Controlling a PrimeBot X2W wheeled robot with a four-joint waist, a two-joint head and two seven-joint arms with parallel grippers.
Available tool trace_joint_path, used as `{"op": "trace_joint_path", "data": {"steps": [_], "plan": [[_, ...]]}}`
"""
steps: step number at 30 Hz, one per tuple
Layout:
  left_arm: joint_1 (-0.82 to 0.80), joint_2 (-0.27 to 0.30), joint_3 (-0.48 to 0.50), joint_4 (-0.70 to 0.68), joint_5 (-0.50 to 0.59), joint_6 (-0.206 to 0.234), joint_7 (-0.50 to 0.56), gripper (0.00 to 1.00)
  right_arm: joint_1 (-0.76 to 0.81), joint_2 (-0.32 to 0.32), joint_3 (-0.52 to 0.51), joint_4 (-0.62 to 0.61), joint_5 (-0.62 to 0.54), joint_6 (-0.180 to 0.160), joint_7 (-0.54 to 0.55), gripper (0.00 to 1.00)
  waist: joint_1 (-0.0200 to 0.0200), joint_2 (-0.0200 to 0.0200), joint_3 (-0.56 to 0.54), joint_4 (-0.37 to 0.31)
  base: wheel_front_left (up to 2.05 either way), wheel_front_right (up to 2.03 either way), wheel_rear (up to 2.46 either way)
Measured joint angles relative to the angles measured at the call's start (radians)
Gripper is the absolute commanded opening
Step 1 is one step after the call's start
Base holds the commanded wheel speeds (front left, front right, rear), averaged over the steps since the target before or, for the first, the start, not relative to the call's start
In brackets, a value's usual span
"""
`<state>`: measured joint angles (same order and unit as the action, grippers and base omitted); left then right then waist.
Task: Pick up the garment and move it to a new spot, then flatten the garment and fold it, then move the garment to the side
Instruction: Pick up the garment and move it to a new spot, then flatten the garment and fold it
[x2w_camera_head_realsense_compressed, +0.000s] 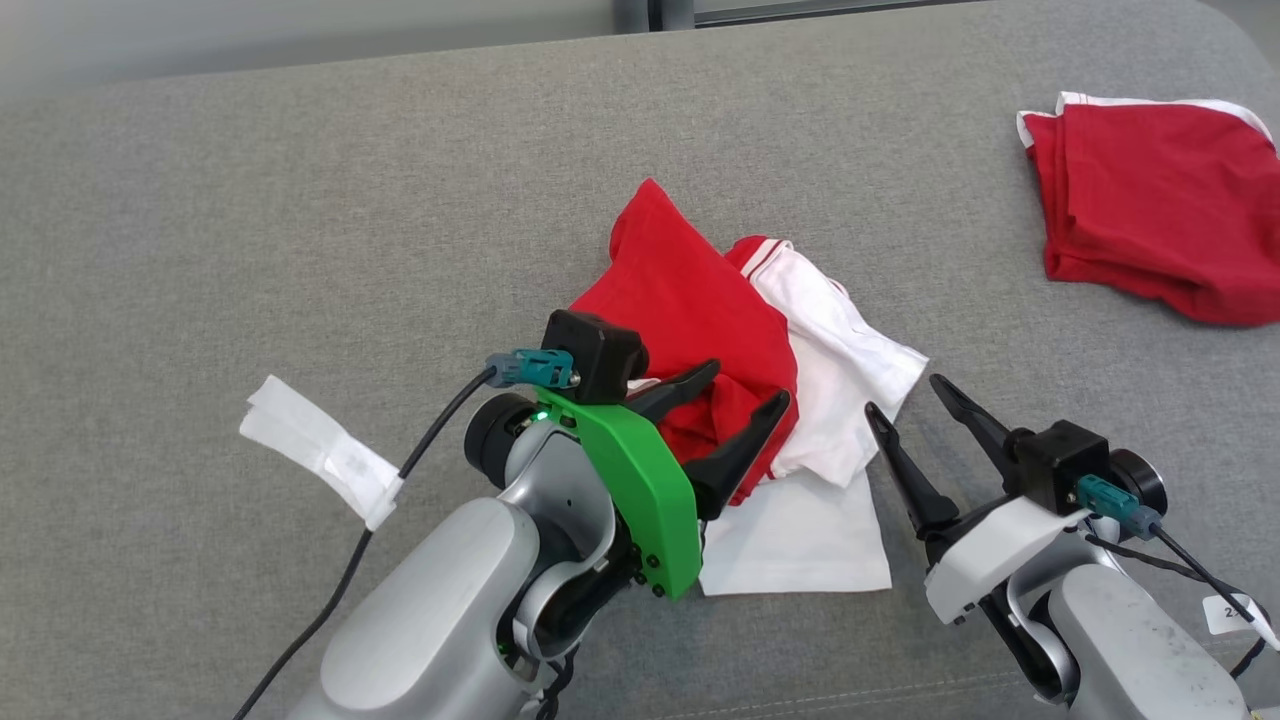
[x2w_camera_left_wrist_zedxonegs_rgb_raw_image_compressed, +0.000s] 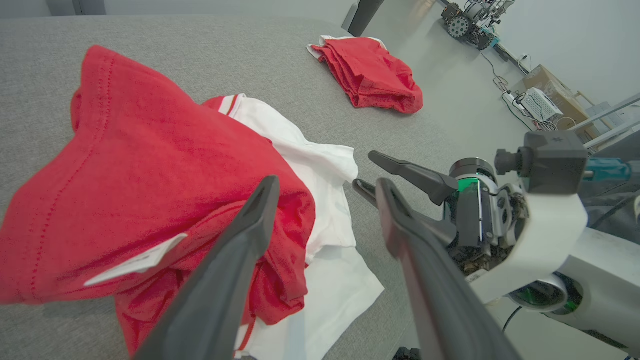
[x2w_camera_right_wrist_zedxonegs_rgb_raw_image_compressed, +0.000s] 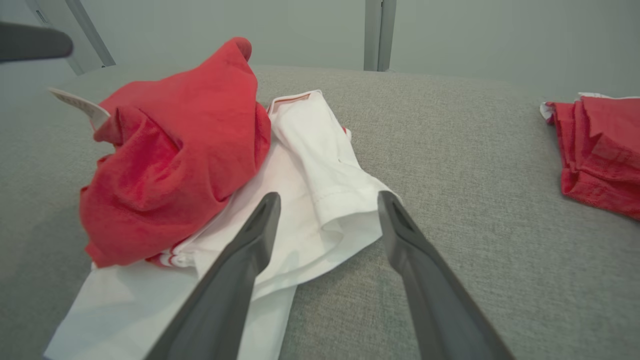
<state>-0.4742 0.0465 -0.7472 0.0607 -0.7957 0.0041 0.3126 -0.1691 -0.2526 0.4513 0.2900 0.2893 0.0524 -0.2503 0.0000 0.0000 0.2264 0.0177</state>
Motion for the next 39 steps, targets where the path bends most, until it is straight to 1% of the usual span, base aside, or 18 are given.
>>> {"op": "trace_joint_path", "data": {"steps": [6,10,11,19,22,27,32,33,35,36,38,39], "plan": [[0.006,0.000,-0.005,0.012,-0.002,0.022,-0.015,1.00,-0.001,-0.006,-0.020,0.021,0.000,-0.001,0.000,1.00,0.0000,0.0000,-0.007,0.028,0.00,0.00,0.00],[0.026,0.000,-0.005,0.014,-0.006,0.032,-0.024,1.00,-0.003,-0.029,-0.038,0.047,0.000,-0.003,0.001,1.00,0.0000,0.0000,-0.010,0.048,0.00,0.00,0.00],[0.032,0.000,-0.007,0.014,-0.010,0.032,-0.024,1.00,-0.006,-0.035,-0.041,0.053,0.000,-0.010,0.002,1.00,0.0000,0.0000,-0.011,0.053,0.00,0.00,0.00],[0.044,0.000,-0.022,0.010,-0.011,0.033,-0.036,1.00,-0.036,-0.059,-0.043,0.104,-0.010,-0.010,0.033,1.00,0.0000,0.0000,-0.013,0.097,0.00,0.00,0.00],[0.045,0.000,-0.027,0.006,-0.016,0.040,-0.041,1.00,-0.050,-0.064,-0.035,0.133,-0.011,-0.009,0.056,1.00,0.0000,0.0000,-0.014,0.113,0.00,0.00,0.00],[0.046,0.000,-0.029,0.000,-0.020,0.041,-0.048,1.00,-0.054,-0.062,-0.030,0.171,-0.010,0.000,0.081,1.00,0.0000,0.0000,-0.016,0.137,0.00,0.00,0.00],[0.059,0.000,-0.026,-0.001,-0.020,0.047,-0.051,1.00,-0.078,-0.052,-0.022,0.200,0.003,0.019,0.105,1.00,0.0000,0.0000,-0.020,0.150,0.00,0.00,0.00],[0.064,0.000,-0.026,-0.001,-0.020,0.049,-0.058,1.00,-0.082,-0.050,-0.022,0.208,0.009,0.021,0.109,0.95,0.0000,0.0000,-0.021,0.151,0.00,0.00,0.00],[0.067,0.000,-0.026,-0.001,-0.020,0.049,-0.059,1.00,-0.086,-0.044,-0.023,0.225,0.020,0.026,0.120,0.51,0.0000,0.0000,-0.022,0.152,0.00,0.00,0.00],[0.067,0.000,-0.026,-0.001,-0.020,0.049,-0.060,1.00,-0.088,-0.040,-0.025,0.234,0.026,0.027,0.125,0.46,0.0000,0.0000,-0.022,0.153,0.00,0.00,0.00],[0.070,0.000,-0.026,-0.001,-0.020,0.049,-0.060,1.00,-0.088,-0.029,-0.035,0.248,0.052,0.029,0.135,0.27,0.0000,0.0000,-0.023,0.154,0.00,0.00,0.00],[0.072,0.000,-0.026,-0.001,-0.020,0.050,-0.060,1.00,-0.088,-0.026,-0.039,0.253,0.064,0.031,0.137,0.20,0.0000,0.0000,-0.023,0.155,0.00,0.00,0.00]]}}
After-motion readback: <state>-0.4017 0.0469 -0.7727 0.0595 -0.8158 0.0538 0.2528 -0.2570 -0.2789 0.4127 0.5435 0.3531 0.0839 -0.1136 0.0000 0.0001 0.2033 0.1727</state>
